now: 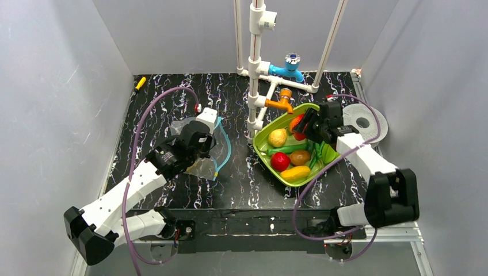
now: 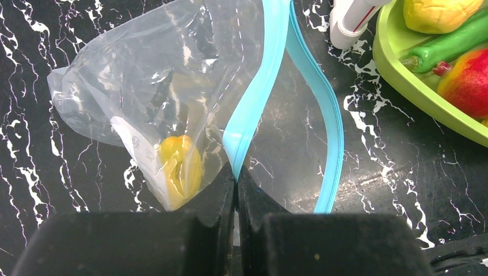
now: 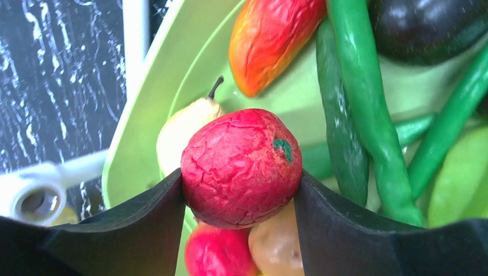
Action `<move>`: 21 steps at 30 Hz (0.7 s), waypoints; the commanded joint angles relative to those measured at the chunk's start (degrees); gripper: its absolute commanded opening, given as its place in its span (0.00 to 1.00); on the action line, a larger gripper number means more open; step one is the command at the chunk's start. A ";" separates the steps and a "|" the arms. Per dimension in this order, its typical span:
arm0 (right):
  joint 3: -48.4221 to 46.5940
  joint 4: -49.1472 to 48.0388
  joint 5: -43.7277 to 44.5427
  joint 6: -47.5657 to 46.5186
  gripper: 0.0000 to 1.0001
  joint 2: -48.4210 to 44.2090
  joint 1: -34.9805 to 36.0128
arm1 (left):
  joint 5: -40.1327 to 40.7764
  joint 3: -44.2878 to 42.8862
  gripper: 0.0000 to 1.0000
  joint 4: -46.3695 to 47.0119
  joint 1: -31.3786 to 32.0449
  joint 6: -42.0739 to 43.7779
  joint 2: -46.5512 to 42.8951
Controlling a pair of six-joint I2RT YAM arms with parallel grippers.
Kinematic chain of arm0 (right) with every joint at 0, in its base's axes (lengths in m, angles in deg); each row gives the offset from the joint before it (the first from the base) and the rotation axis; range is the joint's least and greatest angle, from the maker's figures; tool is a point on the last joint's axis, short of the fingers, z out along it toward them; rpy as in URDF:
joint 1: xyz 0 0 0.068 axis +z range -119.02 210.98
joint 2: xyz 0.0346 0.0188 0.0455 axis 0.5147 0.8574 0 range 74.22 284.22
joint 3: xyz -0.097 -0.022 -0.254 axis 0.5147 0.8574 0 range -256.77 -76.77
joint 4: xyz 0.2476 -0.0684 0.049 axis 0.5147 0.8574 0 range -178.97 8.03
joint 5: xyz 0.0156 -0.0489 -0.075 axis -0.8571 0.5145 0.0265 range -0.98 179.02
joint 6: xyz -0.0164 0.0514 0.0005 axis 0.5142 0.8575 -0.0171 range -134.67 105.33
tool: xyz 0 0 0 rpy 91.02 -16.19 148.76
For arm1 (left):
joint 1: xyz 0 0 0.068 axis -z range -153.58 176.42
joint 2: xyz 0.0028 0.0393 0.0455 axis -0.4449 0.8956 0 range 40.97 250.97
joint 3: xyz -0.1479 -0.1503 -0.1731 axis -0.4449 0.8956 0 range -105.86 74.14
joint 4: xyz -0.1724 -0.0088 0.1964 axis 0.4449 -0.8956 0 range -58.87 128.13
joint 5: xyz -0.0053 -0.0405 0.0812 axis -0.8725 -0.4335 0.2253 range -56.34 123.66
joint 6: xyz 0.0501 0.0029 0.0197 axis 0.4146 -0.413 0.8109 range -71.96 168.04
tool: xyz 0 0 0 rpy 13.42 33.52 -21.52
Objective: Place the food in the zip-top bag and seal the zipper
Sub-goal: Pick up the fake fruit from the bin, then place the fake fruit in the zipper food storage bag.
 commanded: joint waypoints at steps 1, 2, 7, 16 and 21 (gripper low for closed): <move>5.32 0.03 -2.40 -1.21 0.21 -8.87 -0.23 | 0.01 0.35 0.00 0.18 -0.39 -0.30 0.15; 6.51 0.57 -2.89 -1.32 0.19 -10.68 -0.12 | -0.10 0.33 0.00 0.20 -0.40 -0.40 0.15; 12.89 1.94 -2.83 -0.54 0.13 -20.66 5.68 | -0.15 0.27 0.00 0.12 -0.34 -0.50 0.46; 14.48 -1.23 14.16 2.56 0.14 -31.32 32.77 | -1.24 0.26 0.00 0.28 -0.35 -1.13 0.64; 7.01 -5.64 19.58 -1.65 0.14 -22.66 44.89 | -2.59 0.35 0.00 0.44 -0.35 -1.19 0.72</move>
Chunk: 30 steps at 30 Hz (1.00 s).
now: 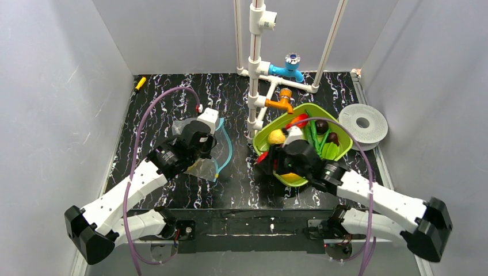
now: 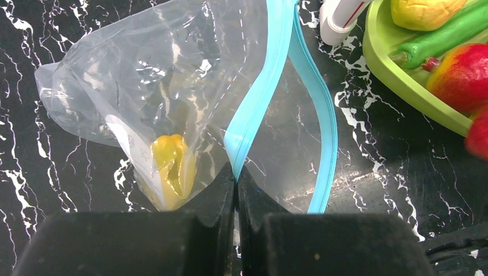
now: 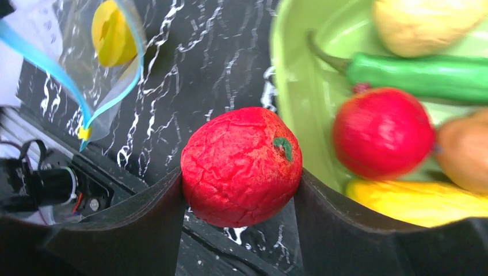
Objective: Place the food in the zip-top bag and seal the zipper
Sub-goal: Place the fake fruit in the zipper food storage bag.
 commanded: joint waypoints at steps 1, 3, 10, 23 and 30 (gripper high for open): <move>-10.22 -5.62 6.51 -4.03 0.15 10.11 7.94 | -1.21 0.41 0.00 0.40 -0.36 -0.65 0.06; -15.47 -5.56 5.91 -6.60 0.15 14.87 9.85 | -1.50 0.66 0.00 0.76 -0.35 -0.96 -0.55; -24.70 -8.86 2.98 -9.35 0.16 22.40 11.15 | -1.88 1.98 0.00 2.42 -0.39 -0.85 -5.13; -35.06 -4.74 1.41 -11.58 0.20 28.68 12.53 | -6.85 3.09 0.00 4.61 -0.34 -0.87 -11.37; -43.95 0.58 5.29 -14.18 0.28 33.80 12.54 | -13.07 4.26 0.00 7.28 -0.39 -0.98 -16.02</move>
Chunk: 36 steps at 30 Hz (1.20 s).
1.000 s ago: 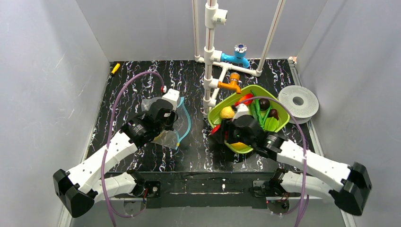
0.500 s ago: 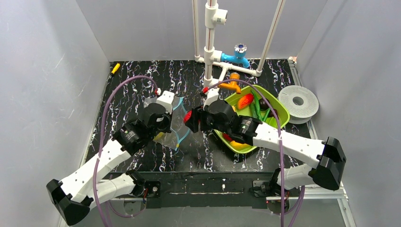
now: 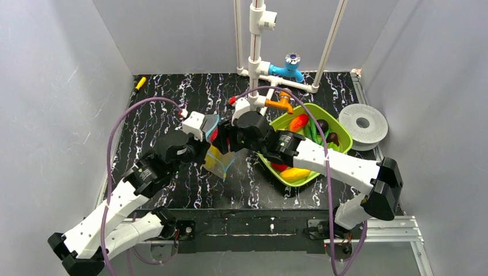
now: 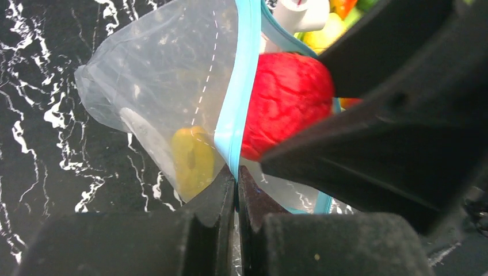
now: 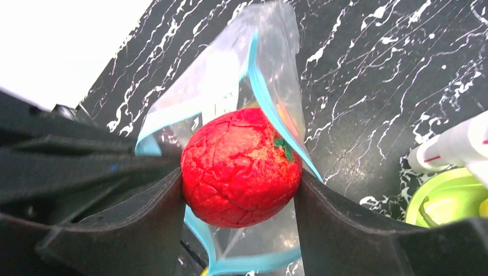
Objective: Place the food in the zip-top bag and seal the zipper
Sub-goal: Place the fake fruit in the zipper food storage bag, then pick up the fake fruit from the bin.
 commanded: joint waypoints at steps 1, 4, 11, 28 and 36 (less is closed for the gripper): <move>-7.67 3.22 3.49 -2.85 0.30 2.39 0.27 | -5.74 1.11 0.00 3.81 -0.32 -0.19 -4.19; -9.71 4.07 4.70 -3.67 0.35 3.50 0.26 | -7.27 2.25 0.00 5.33 -0.33 -0.33 -6.25; -10.77 4.57 6.18 -5.00 0.73 3.87 0.18 | -9.92 2.79 0.00 6.40 -0.36 -1.09 -6.46; -8.87 6.36 5.67 -4.83 0.87 2.50 0.18 | -0.10 2.53 0.00 4.32 -0.32 -1.95 -4.44; -2.11 7.24 6.06 -5.04 0.78 -6.13 0.17 | 11.27 1.04 0.00 0.59 -0.35 -3.39 -1.66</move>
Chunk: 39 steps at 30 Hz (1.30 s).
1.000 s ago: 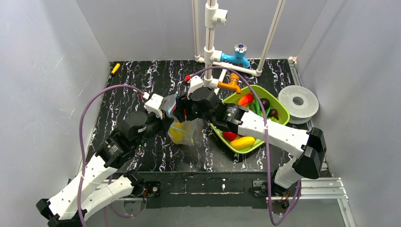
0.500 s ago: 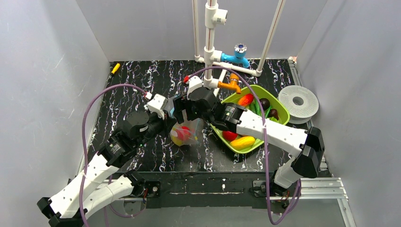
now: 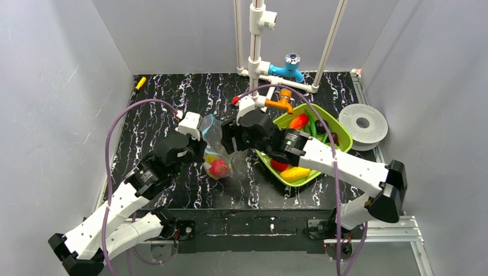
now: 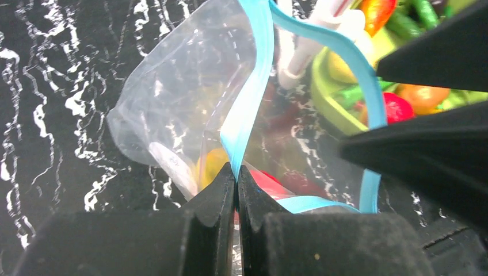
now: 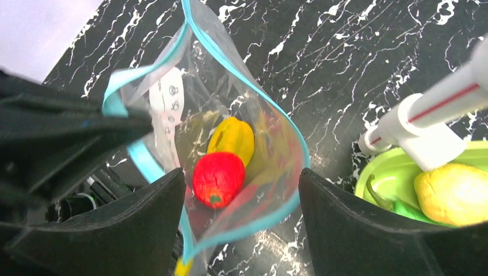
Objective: Place the food in the zip-top bag and seal the zipper
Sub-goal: Pick up the fake fruit from the bin.
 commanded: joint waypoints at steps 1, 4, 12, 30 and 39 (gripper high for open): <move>3.18 -0.59 1.74 -1.03 0.77 -7.69 0.18 | 7.72 -1.72 0.00 -2.37 -0.36 -0.83 0.75; 6.59 -1.74 4.52 -3.62 0.77 -13.23 0.19 | 8.11 -1.72 0.00 -2.31 -0.40 -0.64 1.14; 18.28 1.01 17.34 -6.34 0.78 -26.15 0.13 | 10.62 -1.46 0.00 -2.46 -0.35 0.06 1.07; 34.41 14.41 15.47 12.37 0.82 -34.68 -10.78 | 13.51 -1.53 0.00 -2.34 -0.39 2.12 3.58; 30.50 20.72 2.75 12.98 0.85 -22.41 -21.50 | 12.87 -2.01 0.00 -2.77 -0.38 3.58 3.90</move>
